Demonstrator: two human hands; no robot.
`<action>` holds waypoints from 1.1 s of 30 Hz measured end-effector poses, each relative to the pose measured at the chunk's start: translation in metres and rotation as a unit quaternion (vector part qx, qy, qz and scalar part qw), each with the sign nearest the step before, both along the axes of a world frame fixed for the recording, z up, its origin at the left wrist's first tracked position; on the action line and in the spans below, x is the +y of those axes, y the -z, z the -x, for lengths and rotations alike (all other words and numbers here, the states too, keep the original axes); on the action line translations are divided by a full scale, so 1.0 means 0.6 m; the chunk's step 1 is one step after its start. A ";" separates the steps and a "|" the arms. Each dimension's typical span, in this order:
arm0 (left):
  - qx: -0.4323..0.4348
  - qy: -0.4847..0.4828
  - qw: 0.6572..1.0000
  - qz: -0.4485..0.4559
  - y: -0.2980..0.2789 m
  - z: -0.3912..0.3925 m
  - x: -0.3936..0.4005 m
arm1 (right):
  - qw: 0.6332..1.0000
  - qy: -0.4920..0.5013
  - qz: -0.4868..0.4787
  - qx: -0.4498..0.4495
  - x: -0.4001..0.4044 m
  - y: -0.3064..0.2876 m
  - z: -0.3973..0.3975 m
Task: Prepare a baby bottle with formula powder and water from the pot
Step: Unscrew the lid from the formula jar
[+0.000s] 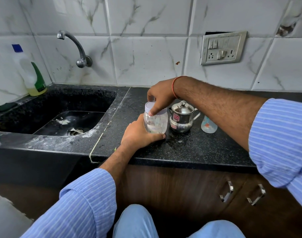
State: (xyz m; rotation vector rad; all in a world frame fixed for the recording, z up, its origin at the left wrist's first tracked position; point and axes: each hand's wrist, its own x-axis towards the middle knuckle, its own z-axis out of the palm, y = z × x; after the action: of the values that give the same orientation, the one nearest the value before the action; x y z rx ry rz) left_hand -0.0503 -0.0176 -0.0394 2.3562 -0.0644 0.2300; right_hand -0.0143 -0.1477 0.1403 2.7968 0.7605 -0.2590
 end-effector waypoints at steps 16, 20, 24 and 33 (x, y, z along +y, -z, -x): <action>0.002 0.003 1.000 0.007 0.000 0.000 0.000 | 0.999 -0.035 -0.008 -0.007 -0.007 0.011 -0.005; 0.005 0.002 1.000 0.003 -0.001 0.000 0.000 | 0.999 -0.036 -0.016 -0.015 -0.009 0.009 -0.006; 0.008 0.004 1.000 0.005 -0.002 0.002 0.001 | 0.997 -0.049 -0.059 -0.021 -0.021 -0.001 -0.010; 0.008 0.009 1.000 0.008 -0.005 0.003 0.001 | 0.936 -0.001 -0.350 0.033 -0.118 -0.014 0.039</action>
State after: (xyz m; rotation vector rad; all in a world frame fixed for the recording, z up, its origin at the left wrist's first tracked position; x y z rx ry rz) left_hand -0.0521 -0.0171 -0.0362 2.3412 -0.0762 0.2016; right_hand -0.0376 -0.2183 0.1490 3.4622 1.0353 -0.0886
